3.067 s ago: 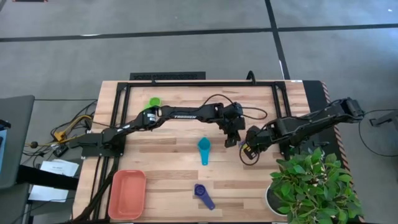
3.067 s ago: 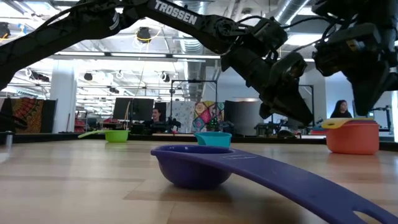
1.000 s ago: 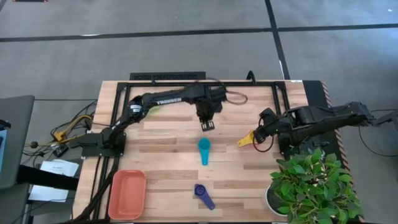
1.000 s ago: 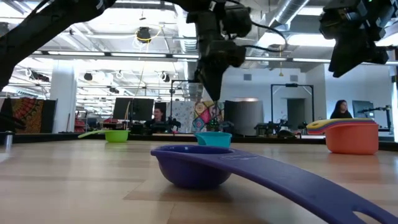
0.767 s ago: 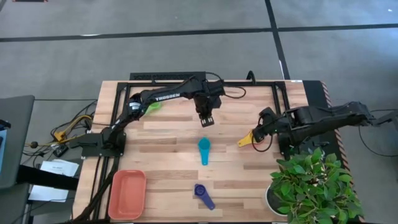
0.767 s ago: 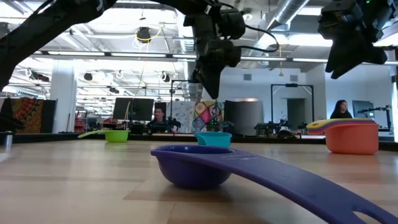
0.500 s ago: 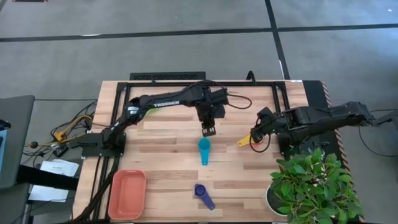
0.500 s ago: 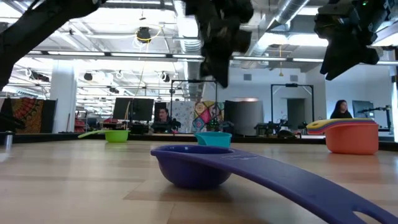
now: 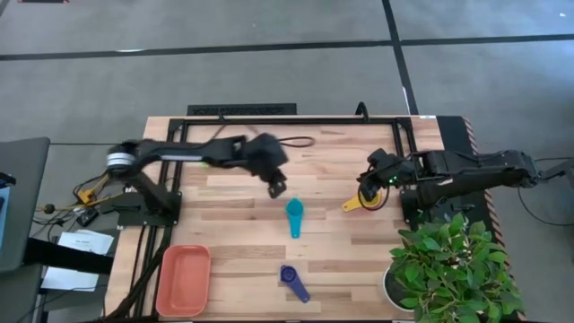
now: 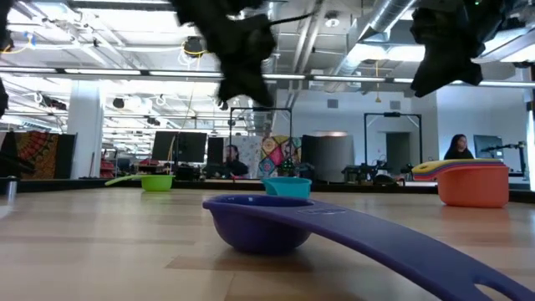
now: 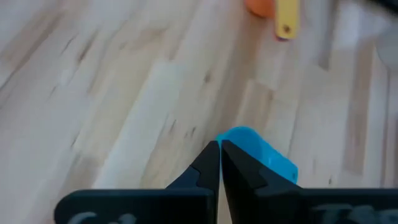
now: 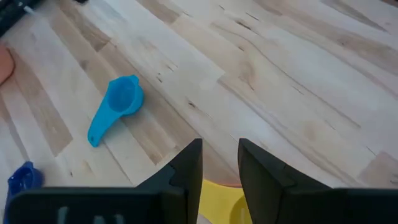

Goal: Nest measuring cups in basket
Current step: Stack the green measuring cup on top of the yellow measuring cup

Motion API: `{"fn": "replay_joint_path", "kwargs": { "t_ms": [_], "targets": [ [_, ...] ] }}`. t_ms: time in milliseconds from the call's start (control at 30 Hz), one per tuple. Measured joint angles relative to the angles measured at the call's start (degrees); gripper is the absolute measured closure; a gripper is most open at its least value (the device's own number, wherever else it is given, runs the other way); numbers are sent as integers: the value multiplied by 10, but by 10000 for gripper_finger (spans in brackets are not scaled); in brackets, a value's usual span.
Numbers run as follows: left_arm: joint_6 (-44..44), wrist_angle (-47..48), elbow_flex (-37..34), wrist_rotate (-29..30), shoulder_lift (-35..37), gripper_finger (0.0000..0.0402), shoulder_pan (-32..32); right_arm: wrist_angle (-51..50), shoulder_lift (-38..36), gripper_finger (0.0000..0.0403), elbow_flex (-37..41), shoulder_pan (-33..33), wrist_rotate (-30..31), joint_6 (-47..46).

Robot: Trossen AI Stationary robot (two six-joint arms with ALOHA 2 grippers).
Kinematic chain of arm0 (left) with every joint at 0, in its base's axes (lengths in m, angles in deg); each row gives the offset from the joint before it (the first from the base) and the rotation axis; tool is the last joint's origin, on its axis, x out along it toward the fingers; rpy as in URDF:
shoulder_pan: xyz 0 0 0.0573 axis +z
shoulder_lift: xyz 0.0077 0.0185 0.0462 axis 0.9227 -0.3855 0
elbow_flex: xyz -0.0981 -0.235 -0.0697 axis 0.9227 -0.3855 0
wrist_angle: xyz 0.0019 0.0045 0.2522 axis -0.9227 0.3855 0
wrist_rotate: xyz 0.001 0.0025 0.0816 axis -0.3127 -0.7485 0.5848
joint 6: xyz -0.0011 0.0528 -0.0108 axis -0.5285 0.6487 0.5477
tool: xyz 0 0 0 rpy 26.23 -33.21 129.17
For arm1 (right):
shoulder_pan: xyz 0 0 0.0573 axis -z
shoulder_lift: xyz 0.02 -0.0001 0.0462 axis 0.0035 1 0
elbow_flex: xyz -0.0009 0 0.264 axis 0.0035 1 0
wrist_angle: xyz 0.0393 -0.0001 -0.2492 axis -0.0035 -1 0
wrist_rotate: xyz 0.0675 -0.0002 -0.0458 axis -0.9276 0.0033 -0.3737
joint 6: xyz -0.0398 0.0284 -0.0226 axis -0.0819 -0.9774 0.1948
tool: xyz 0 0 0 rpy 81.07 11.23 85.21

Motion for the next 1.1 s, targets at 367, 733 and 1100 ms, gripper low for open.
{"fn": "replay_joint_path", "kwargs": {
  "t_ms": [367, 733, 1100],
  "targets": [
    [-155, 79, -189, 237, 228, 394, 6, 71, 0, 275, 0, 52, -19, 62],
    [-132, 118, -204, 221, 245, 276, 226, 97, 0, 251, 0, 46, -71, -19],
    [-14, 87, -204, 124, 114, 219, 350, 93, 0, 261, 0, -22, -57, -115]
  ]
}}
